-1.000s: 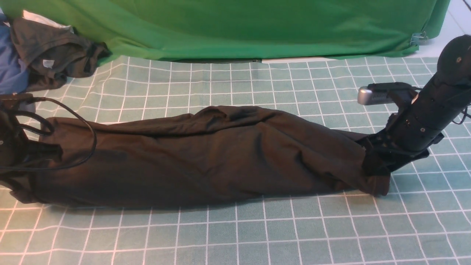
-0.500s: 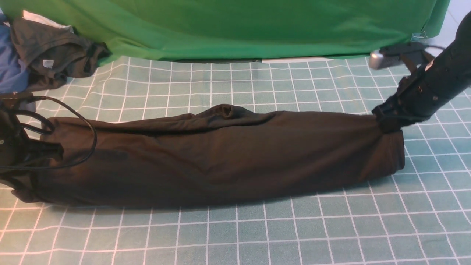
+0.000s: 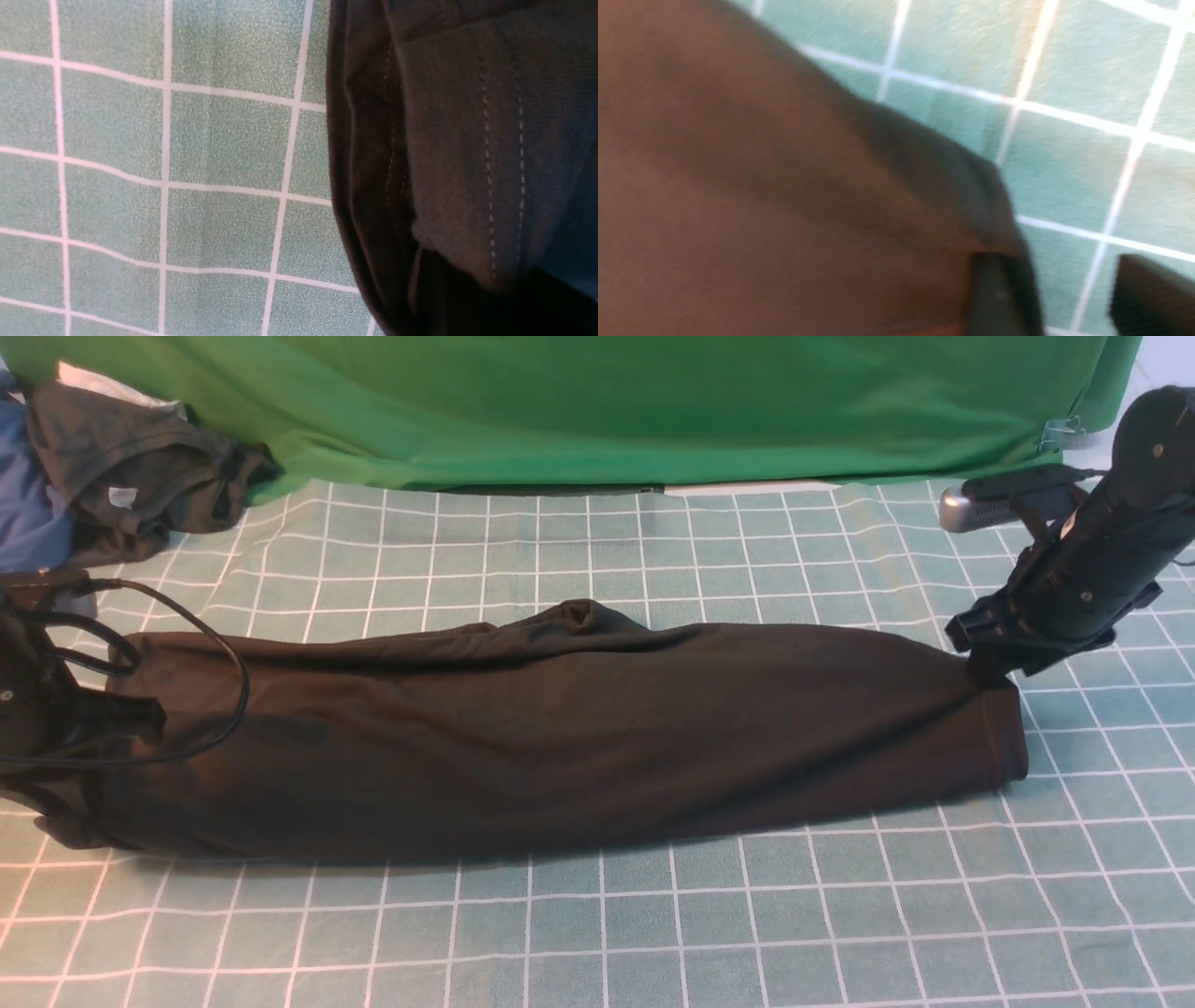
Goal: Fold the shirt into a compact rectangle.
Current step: 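Pull the folded dark garment lengthwise by its ends to straighten it flat on the table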
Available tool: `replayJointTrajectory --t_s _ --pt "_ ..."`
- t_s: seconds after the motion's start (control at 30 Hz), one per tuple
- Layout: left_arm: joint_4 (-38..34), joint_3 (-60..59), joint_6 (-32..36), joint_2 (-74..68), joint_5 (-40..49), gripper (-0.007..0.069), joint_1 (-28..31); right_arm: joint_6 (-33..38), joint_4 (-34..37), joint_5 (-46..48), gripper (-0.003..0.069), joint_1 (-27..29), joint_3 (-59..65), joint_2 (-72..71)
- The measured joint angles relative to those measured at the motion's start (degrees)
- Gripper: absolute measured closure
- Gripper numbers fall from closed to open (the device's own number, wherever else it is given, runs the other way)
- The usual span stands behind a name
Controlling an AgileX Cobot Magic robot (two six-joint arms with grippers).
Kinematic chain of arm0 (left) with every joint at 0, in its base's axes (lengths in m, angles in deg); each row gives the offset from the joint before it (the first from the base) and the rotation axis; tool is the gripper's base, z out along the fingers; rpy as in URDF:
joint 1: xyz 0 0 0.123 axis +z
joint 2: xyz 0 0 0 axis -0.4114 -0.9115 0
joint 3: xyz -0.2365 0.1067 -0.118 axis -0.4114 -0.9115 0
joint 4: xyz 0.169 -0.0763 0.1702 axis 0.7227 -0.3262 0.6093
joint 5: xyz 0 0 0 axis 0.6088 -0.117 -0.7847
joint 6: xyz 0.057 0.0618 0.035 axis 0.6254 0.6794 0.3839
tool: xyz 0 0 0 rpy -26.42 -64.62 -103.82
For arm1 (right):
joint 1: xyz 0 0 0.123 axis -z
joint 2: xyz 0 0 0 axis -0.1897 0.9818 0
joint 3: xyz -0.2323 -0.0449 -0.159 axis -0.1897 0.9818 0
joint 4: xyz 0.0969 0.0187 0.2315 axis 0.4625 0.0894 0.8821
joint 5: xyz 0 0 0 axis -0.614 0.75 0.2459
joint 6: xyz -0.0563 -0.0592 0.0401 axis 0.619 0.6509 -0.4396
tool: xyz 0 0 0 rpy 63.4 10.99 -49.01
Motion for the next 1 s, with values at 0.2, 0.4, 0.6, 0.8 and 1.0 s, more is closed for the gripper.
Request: replayJointTrajectory --t_s 0.2,0.4,0.6,0.8,1.0 --pt "1.0 0.1 -1.1 0.0 0.1 0.0462 0.0 -0.7 -0.8 2.5 0.0196 -0.3 -2.6 -3.8" --pt "9.9 6.7 -8.1 0.0 7.0 0.0233 0.0 -0.6 -0.9 2.6 0.0358 -2.0 -3.6 -9.6" --pt "1.2 16.2 -6.5 0.3 11.4 0.0270 -1.6 -0.6 -0.9 2.6 0.0607 -2.5 -3.6 -12.9" --pt "-8.5 16.4 -3.0 -2.4 3.4 0.0575 -12.3 -0.6 0.1 2.4 0.0634 -2.9 -3.6 -13.0" --pt "-13.1 16.4 -2.8 -10.6 -6.1 0.0621 -22.4 -0.6 0.2 3.6 0.0634 -2.9 -3.6 -13.0"
